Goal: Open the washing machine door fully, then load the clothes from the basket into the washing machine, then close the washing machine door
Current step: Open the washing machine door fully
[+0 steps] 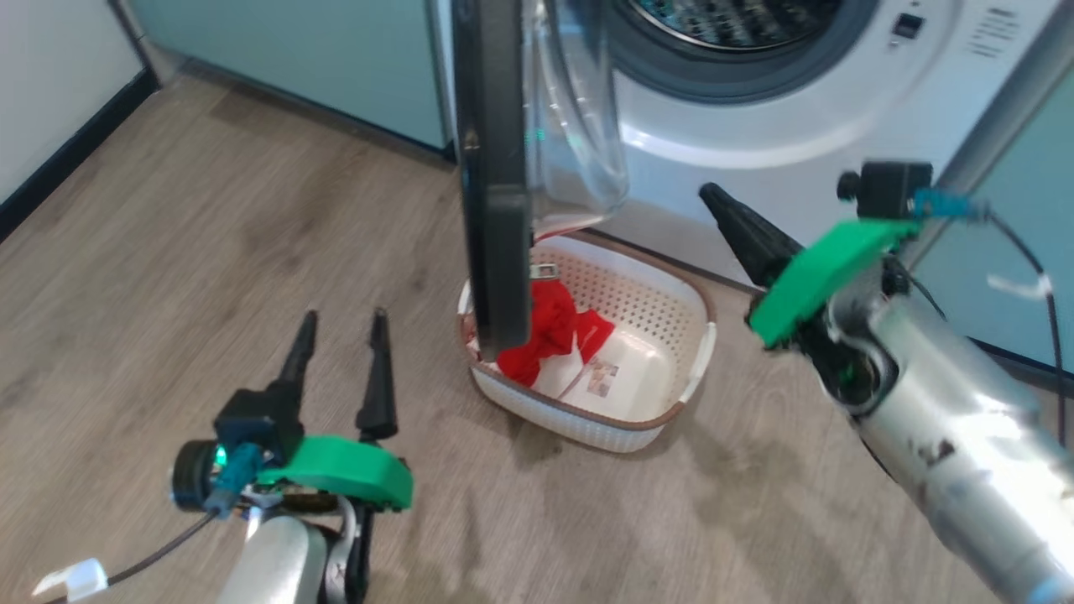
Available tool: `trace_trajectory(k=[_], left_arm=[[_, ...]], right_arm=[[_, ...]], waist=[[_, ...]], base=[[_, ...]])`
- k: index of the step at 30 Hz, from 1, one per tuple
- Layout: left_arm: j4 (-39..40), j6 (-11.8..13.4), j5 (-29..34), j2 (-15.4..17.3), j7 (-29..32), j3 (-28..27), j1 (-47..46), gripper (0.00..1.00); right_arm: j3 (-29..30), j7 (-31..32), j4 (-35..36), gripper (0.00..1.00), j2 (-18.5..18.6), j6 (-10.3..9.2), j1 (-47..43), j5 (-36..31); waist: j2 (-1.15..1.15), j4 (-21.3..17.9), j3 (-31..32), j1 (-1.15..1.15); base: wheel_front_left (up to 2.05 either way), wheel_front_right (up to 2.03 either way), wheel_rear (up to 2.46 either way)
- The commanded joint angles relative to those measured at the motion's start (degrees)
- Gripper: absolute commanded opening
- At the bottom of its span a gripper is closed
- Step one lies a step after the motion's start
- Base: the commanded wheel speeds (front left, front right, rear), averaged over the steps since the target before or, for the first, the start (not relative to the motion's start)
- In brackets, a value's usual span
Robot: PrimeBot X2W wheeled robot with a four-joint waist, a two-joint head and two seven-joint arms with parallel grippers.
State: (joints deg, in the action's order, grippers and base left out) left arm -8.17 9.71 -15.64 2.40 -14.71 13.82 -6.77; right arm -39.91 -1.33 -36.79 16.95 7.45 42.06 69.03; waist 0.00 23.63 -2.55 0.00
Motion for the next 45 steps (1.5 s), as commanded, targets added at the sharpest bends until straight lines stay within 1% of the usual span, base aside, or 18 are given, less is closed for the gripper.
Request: trace_trajectory(k=[1, 3, 6, 7, 9, 12, 14, 17, 20, 26, 27, 28, 29, 33, 36, 45], left_arm=[[1.7, 0.0, 0.9, 0.5, -0.3, -3.0, -1.5, 1.0], [1.8, 0.2, 1.4, 0.5, -0.3, -3.8, -1.4, 1.0], [2.2, 0.1, 1.6, 0.5, -0.3, -4.6, -1.2, 1.0], [2.2, 0.0, 1.6, 0.5, -0.3, -4.9, -1.1, 1.0], [2.1, -0.4, 1.5, 0.5, -0.3, -5.2, -0.8, 1.0], [2.1, -1.6, 1.9, 0.5, -0.3, -5.3, -0.6, 1.0], [2.1, -1.9, 1.9, 0.5, -0.3, -5.4, -0.4, 1.0], [1.9, -2.4, 1.6, 0.5, -0.3, -5.6, -0.1, 1.0], [1.2, -4.3, 1.0, 0.5, -0.3, -5.4, 0.2, 1.0], [1.0, -5.3, 0.7, 0.5, -0.3, -6.6, 0.5, 1.0], [1.0, -5.4, 0.7, 0.5, -0.3, -6.7, 0.6, 1.0], [0.9, -5.6, 0.5, 0.5, -0.3, -6.7, 0.6, 1.0], [0.9, -5.6, 0.5, 0.5, -0.3, -6.7, 0.7, 1.0], [1.2, -5.7, 1.1, 0.5, -0.3, -6.4, 0.5, 1.0], [1.4, -5.2, 1.1, 0.5, -0.3, -6.2, 0.5, 1.0], [1.8, -4.2, 1.4, 0.5, -0.3, -5.9, 0.3, 1.0]], right_arm=[[-1.3, -5.7, 2.3, 0.0, 1.2, 0.03, -0.7, -4.6], [-0.7, -11.0, 1.9, 0.0, 1.6, 0.03, -2.3, -8.1], [2.4, -13.4, 1.4, 0.0, 1.6, 0.03, -4.8, -14.4], [4.6, -13.6, 2.1, 0.0, 1.1, 0.03, -5.9, -16.3], [11.2, -13.6, 5.2, 0.0, -0.1, 0.03, -8.9, -22.1], [21.0, -13.6, 11.4, 0.0, -3.5, 0.03, -15.6, -30.5], [26.9, -13.6, 15.3, 0.0, -6.5, 0.03, -20.3, -34.6], [32.9, -13.6, 20.7, 0.0, -10.3, 0.03, -25.8, -39.9], [36.0, -13.7, 24.1, 0.0, -12.3, 0.03, -29.8, -42.8], [36.3, -13.7, 25.4, 0.0, -13.5, 0.03, -33.8, -47.3], [36.6, -13.7, 25.6, 0.19, -13.6, 0.03, -34.0, -47.8], [36.9, -13.7, 25.9, 0.74, -13.7, 0.03, -34.1, -48.3], [37.0, -13.7, 26.3, 1.0, -13.8, 0.03, -34.2, -48.9], [36.9, -13.7, 26.7, 1.0, -14.0, 0.03, -34.3, -50.9], [37.0, -13.7, 26.8, 1.0, -14.0, 0.03, -34.2, -51.4], [37.2, -13.7, 26.6, 1.0, -14.1, 0.03, -33.6, -50.9]], waist=[[0.0, -1.5, 0.8, 0.0], [0.0, -2.5, 1.1, 0.0], [0.0, -3.8, 1.4, 0.0], [0.0, -4.2, 1.5, 0.0], [0.0, -4.9, 1.6, 0.0], [0.0, -5.4, 1.7, 0.0], [0.0, -5.7, 1.9, 0.0], [0.0, -6.1, 2.0, 0.0], [0.0, -6.5, 2.1, 0.0], [0.0, -6.9, 2.1, 0.0], [0.0, -7.0, 2.0, 0.0], [0.0, -7.0, 2.0, 0.0], [0.0, -7.1, 1.9, 0.0], [0.0, -7.1, 1.5, 0.0], [0.0, -7.1, 1.2, 0.0], [0.0, -7.0, 0.7, 0.0]], base=[[0.0, 0.0, 0.0], [0.0, 0.0, 0.0], [0.0, 0.0, 0.0], [0.0, 0.0, 0.0], [0.0, 0.0, 0.0], [0.0, 0.0, 0.0], [0.0, 0.0, 0.0], [0.0, 0.0, 0.0], [0.0, 0.0, 0.0], [0.0, 0.0, 0.0], [0.0, 0.0, 0.0], [0.0, 0.0, 0.0], [0.0, 0.0, 0.0], [0.0, 0.0, 0.0], [0.0, 0.0, 0.0], [0.0, 0.0, 0.0]])
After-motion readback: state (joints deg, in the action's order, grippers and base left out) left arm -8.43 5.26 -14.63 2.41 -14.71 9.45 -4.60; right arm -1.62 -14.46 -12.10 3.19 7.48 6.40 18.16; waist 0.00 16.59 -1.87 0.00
